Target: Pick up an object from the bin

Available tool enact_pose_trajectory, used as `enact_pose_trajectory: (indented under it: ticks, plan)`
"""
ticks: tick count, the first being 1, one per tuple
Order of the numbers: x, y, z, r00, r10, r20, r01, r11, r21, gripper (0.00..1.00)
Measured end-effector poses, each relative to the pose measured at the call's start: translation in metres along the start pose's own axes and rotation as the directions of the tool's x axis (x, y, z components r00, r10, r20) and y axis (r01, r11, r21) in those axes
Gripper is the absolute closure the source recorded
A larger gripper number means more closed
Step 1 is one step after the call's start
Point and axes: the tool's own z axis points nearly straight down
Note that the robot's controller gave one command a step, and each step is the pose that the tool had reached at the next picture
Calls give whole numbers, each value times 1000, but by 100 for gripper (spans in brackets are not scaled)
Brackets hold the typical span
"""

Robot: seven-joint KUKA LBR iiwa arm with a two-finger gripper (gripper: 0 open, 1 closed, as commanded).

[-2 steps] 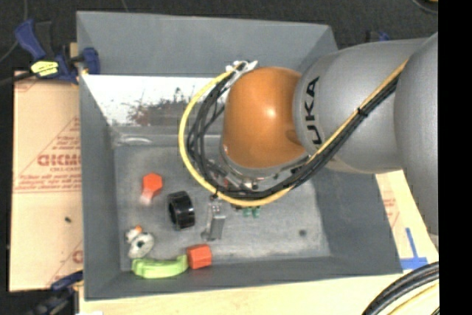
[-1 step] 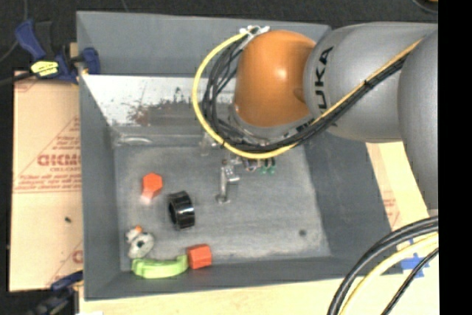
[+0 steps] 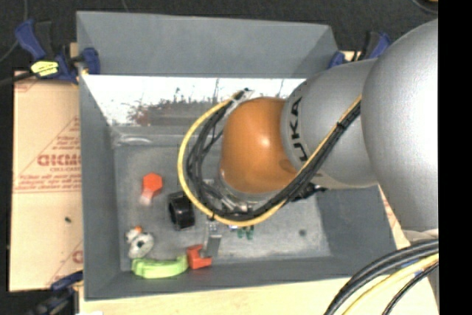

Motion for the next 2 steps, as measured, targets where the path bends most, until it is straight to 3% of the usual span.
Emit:
enact_pose_trajectory:
  ticks: [1, 2]
  plan:
    - [-15, 32, 17, 975, -221, 19, 221, 975, 3, 0]
    - [-51, -3, 32, 939, -343, 5, 343, 939, 1, 0]
